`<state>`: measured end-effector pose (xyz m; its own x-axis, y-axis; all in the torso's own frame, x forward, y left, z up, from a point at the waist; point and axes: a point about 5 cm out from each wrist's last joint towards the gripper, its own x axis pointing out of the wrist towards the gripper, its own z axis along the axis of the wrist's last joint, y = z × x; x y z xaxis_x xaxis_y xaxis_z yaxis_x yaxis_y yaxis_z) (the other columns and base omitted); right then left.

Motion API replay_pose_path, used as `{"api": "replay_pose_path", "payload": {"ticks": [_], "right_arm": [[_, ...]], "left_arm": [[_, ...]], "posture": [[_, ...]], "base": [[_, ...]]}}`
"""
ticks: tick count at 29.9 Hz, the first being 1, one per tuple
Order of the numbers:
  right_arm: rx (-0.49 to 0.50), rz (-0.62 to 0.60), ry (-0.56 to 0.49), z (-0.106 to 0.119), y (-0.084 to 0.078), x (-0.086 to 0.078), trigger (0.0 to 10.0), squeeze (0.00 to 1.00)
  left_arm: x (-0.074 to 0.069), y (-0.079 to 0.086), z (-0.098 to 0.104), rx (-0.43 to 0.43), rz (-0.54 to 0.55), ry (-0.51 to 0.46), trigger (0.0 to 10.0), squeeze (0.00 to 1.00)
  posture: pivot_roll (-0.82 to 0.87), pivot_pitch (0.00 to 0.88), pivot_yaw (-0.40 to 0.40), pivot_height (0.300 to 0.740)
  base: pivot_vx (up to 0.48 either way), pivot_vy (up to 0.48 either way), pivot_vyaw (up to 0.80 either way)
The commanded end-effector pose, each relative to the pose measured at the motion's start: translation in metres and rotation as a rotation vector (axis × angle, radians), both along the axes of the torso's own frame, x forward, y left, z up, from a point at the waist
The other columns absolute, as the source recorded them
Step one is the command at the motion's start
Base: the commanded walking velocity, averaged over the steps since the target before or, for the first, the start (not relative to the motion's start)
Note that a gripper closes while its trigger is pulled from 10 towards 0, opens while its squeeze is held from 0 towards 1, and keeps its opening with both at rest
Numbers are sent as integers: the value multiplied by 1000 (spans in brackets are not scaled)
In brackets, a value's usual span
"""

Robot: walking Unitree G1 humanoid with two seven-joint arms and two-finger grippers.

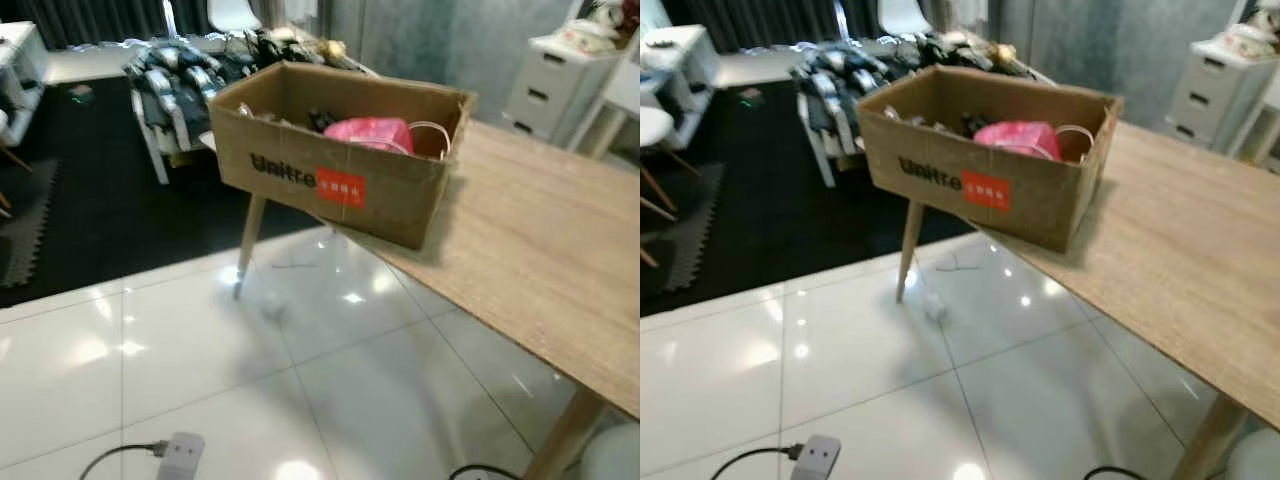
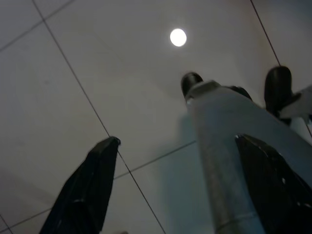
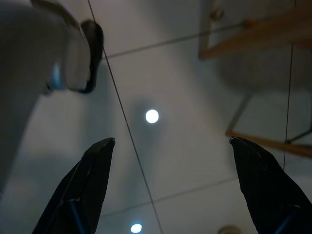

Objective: Picking trash to rubbish bin

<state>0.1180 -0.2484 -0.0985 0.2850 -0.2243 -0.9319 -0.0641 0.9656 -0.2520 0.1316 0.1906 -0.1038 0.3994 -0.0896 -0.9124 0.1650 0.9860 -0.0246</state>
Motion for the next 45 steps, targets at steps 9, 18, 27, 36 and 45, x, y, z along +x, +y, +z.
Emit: {"api": "replay_pose_path", "payload": {"ticks": [9,18,27,36,45], "right_arm": [[7,17,24,-4,8,-7,10000,0],[4,13,23,-5,9,-9,10000,0],[5,17,18,-5,9,-9,10000,0],[4,34,24,-5,9,-9,10000,0],[10,45,28,-6,11,-10,10000,0]], "left_arm": [[-12,2,-4,1,-8,56,10000,0],[-12,4,-3,0,-4,56,10000,0],[-13,2,-4,-5,-3,59,10000,0],[-13,3,-4,-2,-8,59,10000,0],[-15,2,-5,-3,-16,64,10000,0]], "posture": [[34,54,24,740],[37,68,35,740],[31,71,42,740],[27,81,45,740],[25,88,46,740]], "base": [[-292,0,0],[-292,0,0],[-297,0,0],[-299,0,0],[-297,0,0]]}}
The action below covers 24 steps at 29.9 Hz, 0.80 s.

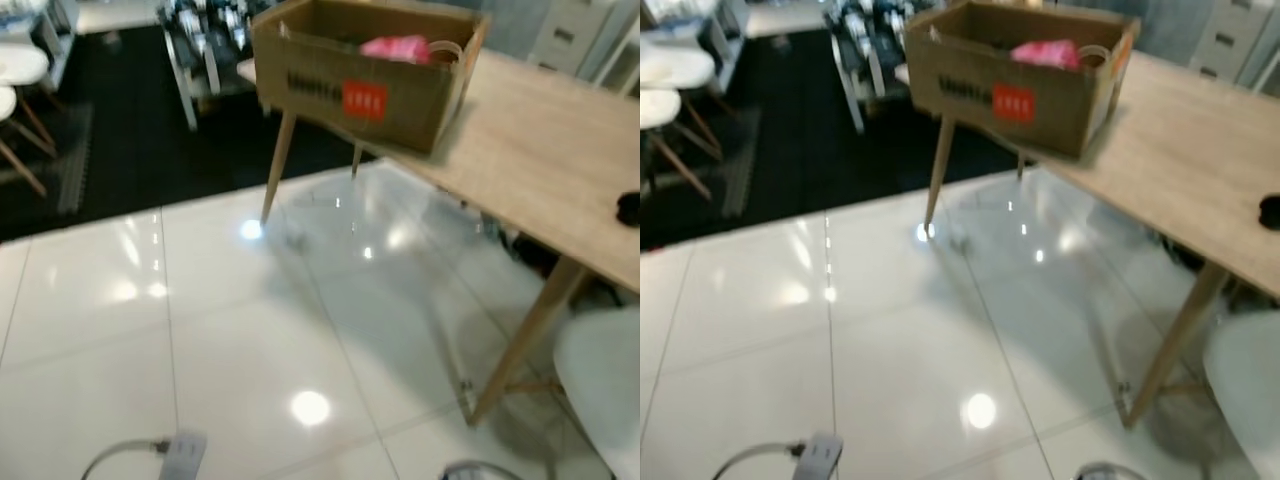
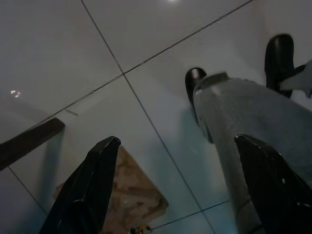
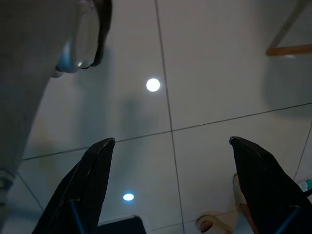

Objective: Picking trash to rubbish bin

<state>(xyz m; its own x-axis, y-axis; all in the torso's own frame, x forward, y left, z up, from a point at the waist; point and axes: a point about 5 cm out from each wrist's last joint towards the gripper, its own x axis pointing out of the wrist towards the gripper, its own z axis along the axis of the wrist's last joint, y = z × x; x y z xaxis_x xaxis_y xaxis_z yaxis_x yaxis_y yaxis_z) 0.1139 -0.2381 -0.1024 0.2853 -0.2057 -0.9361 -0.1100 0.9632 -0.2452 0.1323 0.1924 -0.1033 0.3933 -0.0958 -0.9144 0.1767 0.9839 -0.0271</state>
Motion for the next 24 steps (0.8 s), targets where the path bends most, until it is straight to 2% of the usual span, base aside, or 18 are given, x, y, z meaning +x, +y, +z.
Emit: {"api": "replay_pose_path", "payload": {"ticks": [1,18,24], "right_arm": [[5,0,18,-2,1,-6,10000,0],[20,12,7,-2,3,-5,10000,0],[21,20,7,-2,3,-4,10000,0]], "left_arm": [[-16,0,-5,-2,-3,59,10000,0],[-20,-4,-7,2,4,67,10000,0],[-16,-3,-6,44,-44,53,10000,0]], "posture": [[25,88,46,740],[30,83,31,740],[31,75,25,740]], "base": [[-296,0,0],[-295,0,0],[-133,0,0]]}}
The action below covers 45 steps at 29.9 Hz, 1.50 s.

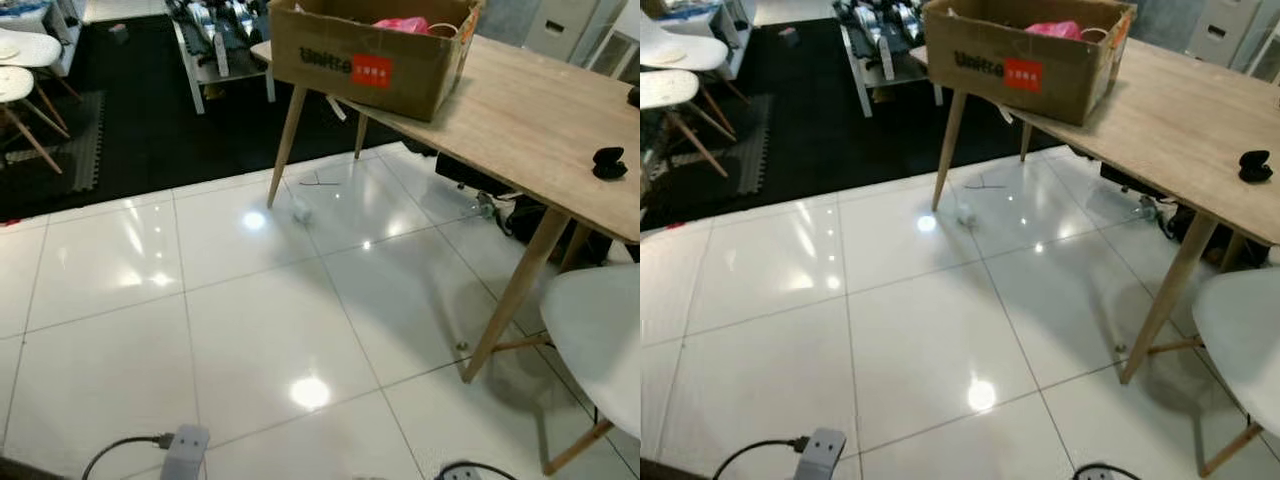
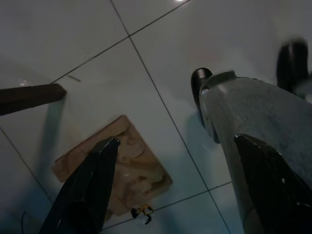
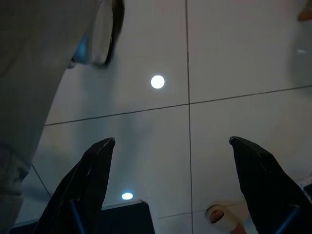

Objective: Picking trash to rubbish bin

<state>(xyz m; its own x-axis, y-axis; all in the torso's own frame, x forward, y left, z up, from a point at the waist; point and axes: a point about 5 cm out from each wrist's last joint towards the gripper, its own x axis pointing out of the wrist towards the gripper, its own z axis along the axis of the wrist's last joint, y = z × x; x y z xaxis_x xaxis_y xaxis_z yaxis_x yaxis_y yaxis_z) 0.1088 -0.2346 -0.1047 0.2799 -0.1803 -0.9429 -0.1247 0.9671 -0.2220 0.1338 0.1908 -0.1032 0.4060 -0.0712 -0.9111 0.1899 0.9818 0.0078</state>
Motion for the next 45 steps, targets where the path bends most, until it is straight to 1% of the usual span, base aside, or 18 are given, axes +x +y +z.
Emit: {"api": "replay_pose_path", "payload": {"ticks": [1,5,9,19,25,29,34,45], "right_arm": [[-1,8,-2,0,0,1,10000,0],[1,13,-4,1,0,3,10000,0],[1,19,-4,1,0,4,10000,0],[16,13,-8,1,1,4,10000,0],[41,7,-4,1,2,4,10000,0],[52,16,-1,1,3,5,10000,0],[59,29,4,1,3,5,10000,0],[62,55,12,2,2,7,10000,0]], "left_arm": [[-17,-1,-6,9,-27,65,10000,0],[-15,1,-5,1,-20,66,10000,0],[-16,6,-4,15,-48,85,10000,0],[-15,5,-4,7,-42,85,10000,0],[-15,3,-5,0,-39,88,10000,0],[-16,2,-5,2,-25,91,10000,0],[-19,-4,-7,-3,-19,95,10000,0],[-19,-4,-7,-6,-16,97,10000,0]], "posture": [[31,75,25,740],[27,65,24,740],[28,63,24,740],[24,54,25,740],[23,57,27,740],[24,61,30,740],[23,67,30,740],[20,74,27,740]], "base": [[0,0,0],[0,0,0],[0,-133,0],[0,-466,0],[0,-480,782],[0,0,781],[0,0,780],[0,0,781]]}}
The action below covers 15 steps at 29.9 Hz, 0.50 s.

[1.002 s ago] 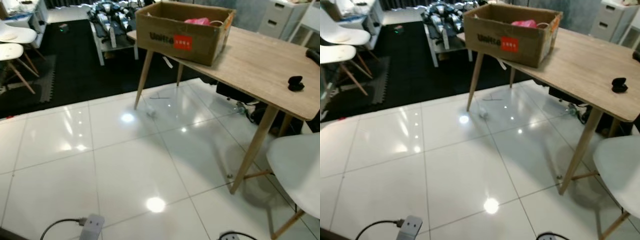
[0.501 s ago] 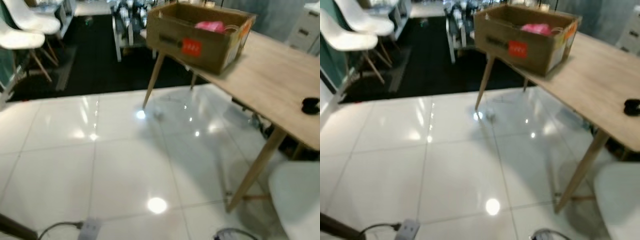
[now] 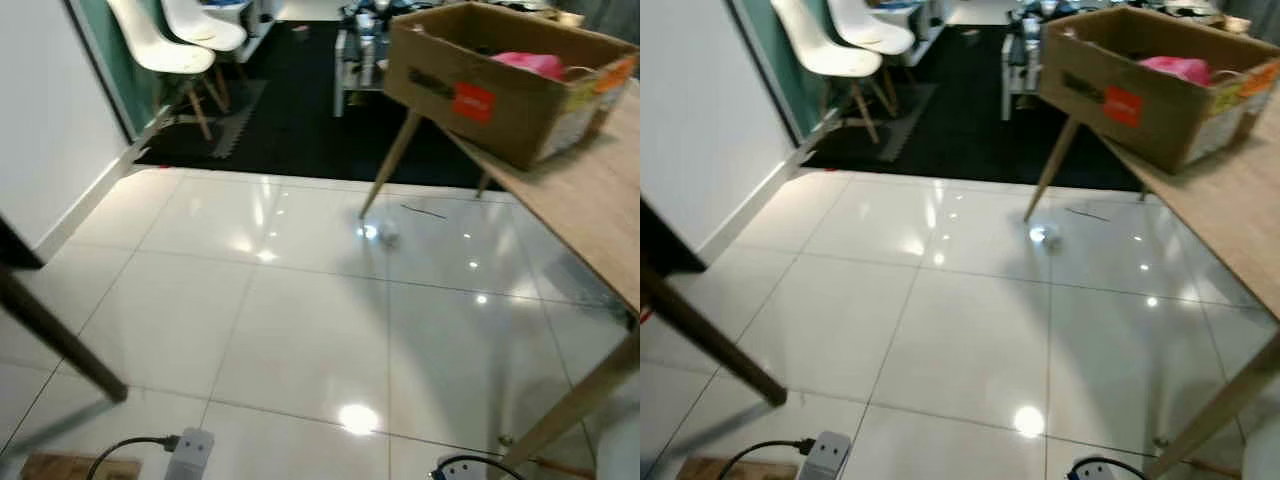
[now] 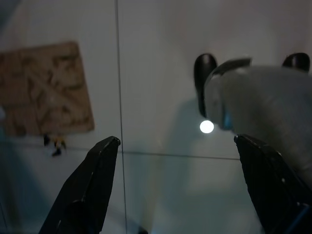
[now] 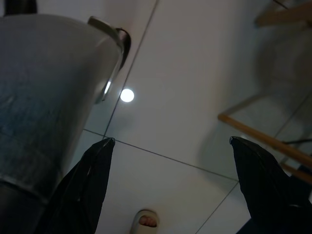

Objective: Picking trash to rubbish bin

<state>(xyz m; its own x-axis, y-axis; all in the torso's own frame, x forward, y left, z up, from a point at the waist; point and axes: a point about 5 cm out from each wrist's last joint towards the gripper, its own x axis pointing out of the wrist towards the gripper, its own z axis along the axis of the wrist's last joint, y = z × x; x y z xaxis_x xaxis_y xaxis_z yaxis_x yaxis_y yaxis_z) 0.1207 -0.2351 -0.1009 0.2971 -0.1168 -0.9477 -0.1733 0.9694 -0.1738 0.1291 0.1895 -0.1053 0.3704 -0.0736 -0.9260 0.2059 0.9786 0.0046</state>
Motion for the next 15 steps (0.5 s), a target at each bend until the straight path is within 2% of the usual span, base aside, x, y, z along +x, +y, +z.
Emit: {"api": "replay_pose_path", "payload": {"ticks": [1,15], "right_arm": [[8,7,24,-2,2,-5,10000,0],[3,34,28,-1,1,-3,10000,0]], "left_arm": [[-15,-3,-5,-11,1,60,10000,0],[-21,-8,-7,-12,0,70,10000,0]], "posture": [[20,74,27,740],[19,77,28,740]], "base": [[0,0,781],[0,0,781]]}}
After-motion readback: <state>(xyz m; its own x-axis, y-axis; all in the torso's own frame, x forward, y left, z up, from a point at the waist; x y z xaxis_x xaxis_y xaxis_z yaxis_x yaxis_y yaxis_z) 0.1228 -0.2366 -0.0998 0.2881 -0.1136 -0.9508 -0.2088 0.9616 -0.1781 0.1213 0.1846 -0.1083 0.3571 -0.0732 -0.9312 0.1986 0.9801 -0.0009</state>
